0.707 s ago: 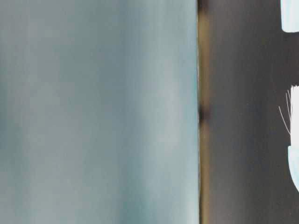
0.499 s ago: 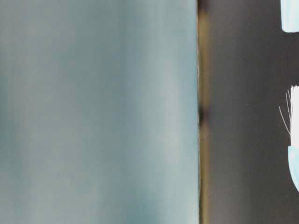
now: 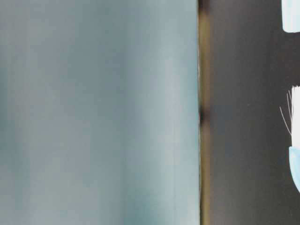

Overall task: Hold the dustpan with a person, while the left arm uses a hand brush to gather the screws into the dustpan.
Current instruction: 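Move the left gripper toward the blue brush handle, then close the left gripper on the blue brush handle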

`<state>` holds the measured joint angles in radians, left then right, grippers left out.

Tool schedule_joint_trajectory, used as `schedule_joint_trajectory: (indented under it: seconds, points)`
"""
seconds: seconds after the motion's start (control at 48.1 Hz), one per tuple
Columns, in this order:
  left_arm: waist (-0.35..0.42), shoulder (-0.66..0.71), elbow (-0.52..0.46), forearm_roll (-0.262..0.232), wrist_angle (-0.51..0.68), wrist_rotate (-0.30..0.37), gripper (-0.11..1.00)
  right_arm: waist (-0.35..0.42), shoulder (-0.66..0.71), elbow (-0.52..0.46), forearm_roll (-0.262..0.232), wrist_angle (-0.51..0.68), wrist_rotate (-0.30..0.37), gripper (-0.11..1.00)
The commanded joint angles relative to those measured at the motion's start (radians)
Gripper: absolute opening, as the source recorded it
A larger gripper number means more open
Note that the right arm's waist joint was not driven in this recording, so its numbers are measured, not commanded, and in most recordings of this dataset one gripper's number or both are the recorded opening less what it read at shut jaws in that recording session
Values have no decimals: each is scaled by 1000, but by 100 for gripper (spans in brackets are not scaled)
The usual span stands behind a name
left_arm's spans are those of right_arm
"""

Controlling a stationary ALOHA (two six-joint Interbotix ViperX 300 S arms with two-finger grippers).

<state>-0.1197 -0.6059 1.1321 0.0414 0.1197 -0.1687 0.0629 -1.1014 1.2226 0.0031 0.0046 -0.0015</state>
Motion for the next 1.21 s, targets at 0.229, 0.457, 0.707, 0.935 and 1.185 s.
schedule_joint_trajectory:
  seconds: [0.229,0.457,0.707,0.935,1.185]
  points:
    - [-2,137,103,3,-383,-6,1,0,-41,43,0,-6,-3,1]
    - [5,296,115,3,-555,0,48,0,-48,60,0,-6,8,1]
    - [14,574,109,3,-856,6,82,0,-55,61,0,0,9,1]
    - [57,721,80,3,-982,6,85,0,-61,66,0,2,9,1]
    - [44,784,12,3,-908,14,85,0,-72,72,0,0,9,1]
